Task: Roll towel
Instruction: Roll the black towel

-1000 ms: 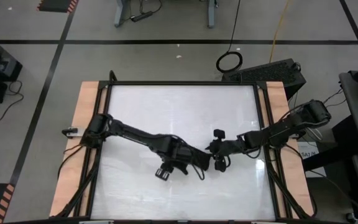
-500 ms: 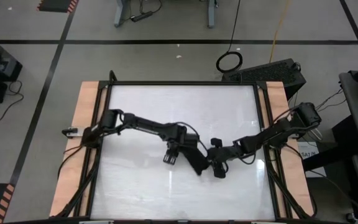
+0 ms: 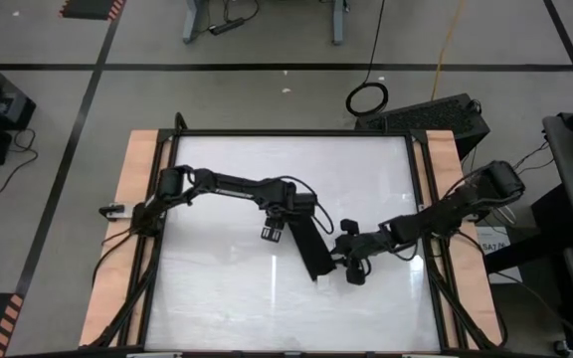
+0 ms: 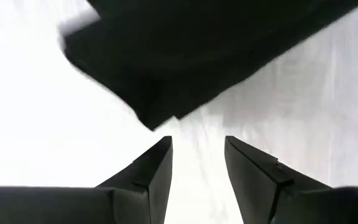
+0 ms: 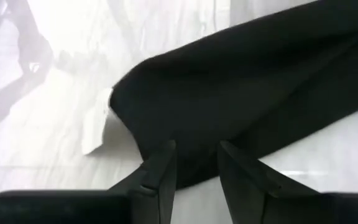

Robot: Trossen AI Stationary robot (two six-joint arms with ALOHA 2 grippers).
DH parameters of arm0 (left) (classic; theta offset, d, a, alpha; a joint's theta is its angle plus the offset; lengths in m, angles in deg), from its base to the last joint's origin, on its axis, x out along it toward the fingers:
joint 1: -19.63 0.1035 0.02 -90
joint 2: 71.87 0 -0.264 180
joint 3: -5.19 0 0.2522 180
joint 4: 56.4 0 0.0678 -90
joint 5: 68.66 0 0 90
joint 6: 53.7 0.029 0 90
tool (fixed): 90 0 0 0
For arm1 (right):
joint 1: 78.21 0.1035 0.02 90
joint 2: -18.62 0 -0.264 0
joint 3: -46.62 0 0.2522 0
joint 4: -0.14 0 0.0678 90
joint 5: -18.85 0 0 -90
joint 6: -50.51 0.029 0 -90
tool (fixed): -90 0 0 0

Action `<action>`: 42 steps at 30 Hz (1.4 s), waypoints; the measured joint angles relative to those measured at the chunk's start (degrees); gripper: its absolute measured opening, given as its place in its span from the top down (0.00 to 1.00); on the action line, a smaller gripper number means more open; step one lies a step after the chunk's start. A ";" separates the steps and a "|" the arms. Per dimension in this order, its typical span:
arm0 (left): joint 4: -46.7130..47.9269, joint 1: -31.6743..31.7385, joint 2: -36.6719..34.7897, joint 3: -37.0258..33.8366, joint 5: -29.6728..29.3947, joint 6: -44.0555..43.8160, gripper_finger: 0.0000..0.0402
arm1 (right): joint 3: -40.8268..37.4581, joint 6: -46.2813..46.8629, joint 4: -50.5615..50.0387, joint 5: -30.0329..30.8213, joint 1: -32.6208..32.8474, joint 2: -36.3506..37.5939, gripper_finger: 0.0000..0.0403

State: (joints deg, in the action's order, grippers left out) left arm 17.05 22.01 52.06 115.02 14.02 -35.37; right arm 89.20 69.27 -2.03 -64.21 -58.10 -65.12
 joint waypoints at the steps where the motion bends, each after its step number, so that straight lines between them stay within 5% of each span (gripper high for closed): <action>1: -0.03 -0.08 -0.91 0.00 -0.01 -0.08 0.62 | 0.00 -0.13 -1.21 0.92 0.33 1.65 0.73; 10: -3.72 -2.82 -4.68 0.09 4.40 5.88 0.62 | -0.01 -2.90 -0.87 4.59 3.00 7.42 0.73; 15: -5.50 -6.74 -4.26 0.02 -2.22 13.68 0.62 | 1.55 -4.99 9.25 5.27 7.68 -0.27 0.71; 19: -7.76 -9.31 -4.26 0.04 -9.47 21.48 0.62 | 8.22 -6.36 8.10 9.74 11.39 -7.05 0.64; 30: -10.57 -9.49 -4.26 0.04 -8.95 31.99 0.62 | 29.87 4.07 -20.53 27.58 13.35 -21.62 0.49; 42: -15.06 -7.35 -3.37 0.15 -2.72 43.42 0.62 | 37.39 16.14 -36.14 32.81 13.68 -29.66 0.50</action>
State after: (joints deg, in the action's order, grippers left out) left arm 1.99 14.65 48.69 115.18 11.30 8.05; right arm 126.59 85.40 -38.17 -31.40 -44.43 -94.77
